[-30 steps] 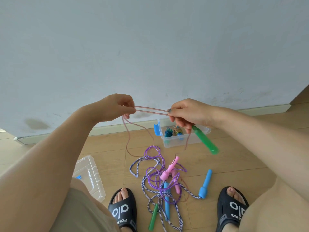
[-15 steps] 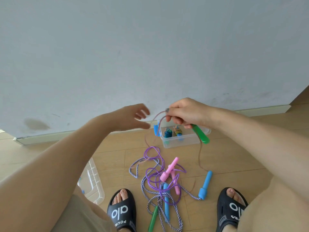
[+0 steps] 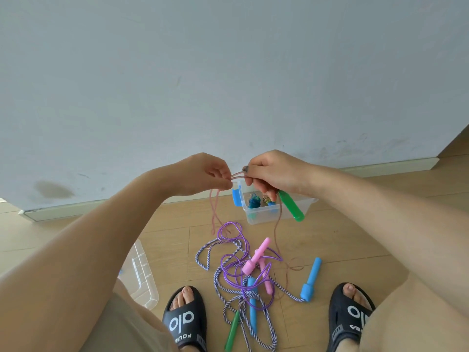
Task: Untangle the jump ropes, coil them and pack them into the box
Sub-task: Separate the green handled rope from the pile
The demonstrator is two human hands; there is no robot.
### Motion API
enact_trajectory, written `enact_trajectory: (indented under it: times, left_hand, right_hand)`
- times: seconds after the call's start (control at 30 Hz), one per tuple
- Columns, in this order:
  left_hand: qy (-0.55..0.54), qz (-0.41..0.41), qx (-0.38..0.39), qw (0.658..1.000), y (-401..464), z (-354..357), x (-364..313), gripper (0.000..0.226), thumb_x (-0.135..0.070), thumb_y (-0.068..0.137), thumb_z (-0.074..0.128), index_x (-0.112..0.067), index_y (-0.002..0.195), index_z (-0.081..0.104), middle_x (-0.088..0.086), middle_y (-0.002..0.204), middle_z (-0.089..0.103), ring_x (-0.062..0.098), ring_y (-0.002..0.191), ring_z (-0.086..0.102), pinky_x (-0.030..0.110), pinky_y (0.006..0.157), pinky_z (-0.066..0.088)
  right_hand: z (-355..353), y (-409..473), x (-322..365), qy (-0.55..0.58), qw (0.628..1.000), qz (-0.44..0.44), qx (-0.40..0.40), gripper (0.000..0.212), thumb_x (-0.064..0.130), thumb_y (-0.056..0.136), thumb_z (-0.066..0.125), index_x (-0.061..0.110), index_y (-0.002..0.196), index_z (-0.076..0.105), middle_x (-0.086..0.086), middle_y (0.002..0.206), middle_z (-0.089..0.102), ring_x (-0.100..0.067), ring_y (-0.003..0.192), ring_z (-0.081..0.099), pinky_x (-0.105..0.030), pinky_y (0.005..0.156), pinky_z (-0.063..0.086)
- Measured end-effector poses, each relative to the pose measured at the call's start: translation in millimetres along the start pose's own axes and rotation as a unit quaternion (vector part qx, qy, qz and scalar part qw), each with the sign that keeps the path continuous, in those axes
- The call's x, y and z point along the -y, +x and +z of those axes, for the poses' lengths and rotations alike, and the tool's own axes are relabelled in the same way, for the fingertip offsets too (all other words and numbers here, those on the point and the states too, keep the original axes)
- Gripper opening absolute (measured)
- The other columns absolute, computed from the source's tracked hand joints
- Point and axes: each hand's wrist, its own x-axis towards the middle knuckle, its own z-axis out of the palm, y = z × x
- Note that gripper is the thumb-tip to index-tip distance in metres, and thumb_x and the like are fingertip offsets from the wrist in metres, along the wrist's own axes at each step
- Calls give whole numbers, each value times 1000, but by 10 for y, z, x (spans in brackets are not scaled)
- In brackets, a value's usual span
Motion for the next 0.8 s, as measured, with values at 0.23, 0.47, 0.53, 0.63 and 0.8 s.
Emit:
enact_trajectory:
  times: [0.23,0.47,0.53,0.63,0.8]
  left_hand:
    - [274,-205,36,939,-101,-264,638,16,-24,88,71,-15,101,72,3,108,69,23,102,62,29,84,47]
    - [-60,-93,74,991,-69,-11,286,52,-20,84,78,-32,130,58,-11,125,65,5,121,57,32,107,43]
    - [-119,-24,75,990,-42,50,29,32,-20,91,70,-28,121,65,-13,121,69,1,119,60,30,108,43]
    - [-113,19,56,992,-63,50,-137,12,-26,95,65,-20,104,70,-10,107,74,7,111,65,39,109,43]
    - [-98,12,66,993,-103,-37,-65,14,-23,96,60,-14,91,70,1,92,76,13,87,64,35,94,46]
  right_hand:
    - [-296,-100,-92,2,999,26,-32,28,22,103,47,5,85,61,3,50,38,-12,38,32,-27,47,41]
    - [-59,-67,0,-16,1000,8,-8,28,19,101,47,6,81,63,1,53,42,-13,40,33,-28,47,39]
    - [-14,-62,51,-8,1000,-3,-6,28,17,100,47,7,78,62,0,53,43,-13,40,33,-28,47,39]
    - [-10,-69,107,10,1000,-14,-18,28,17,100,48,7,78,62,2,52,45,-12,40,33,-26,45,39]
    - [-21,-77,89,11,1000,-9,-10,28,20,101,48,6,82,62,3,51,44,-13,40,33,-27,45,38]
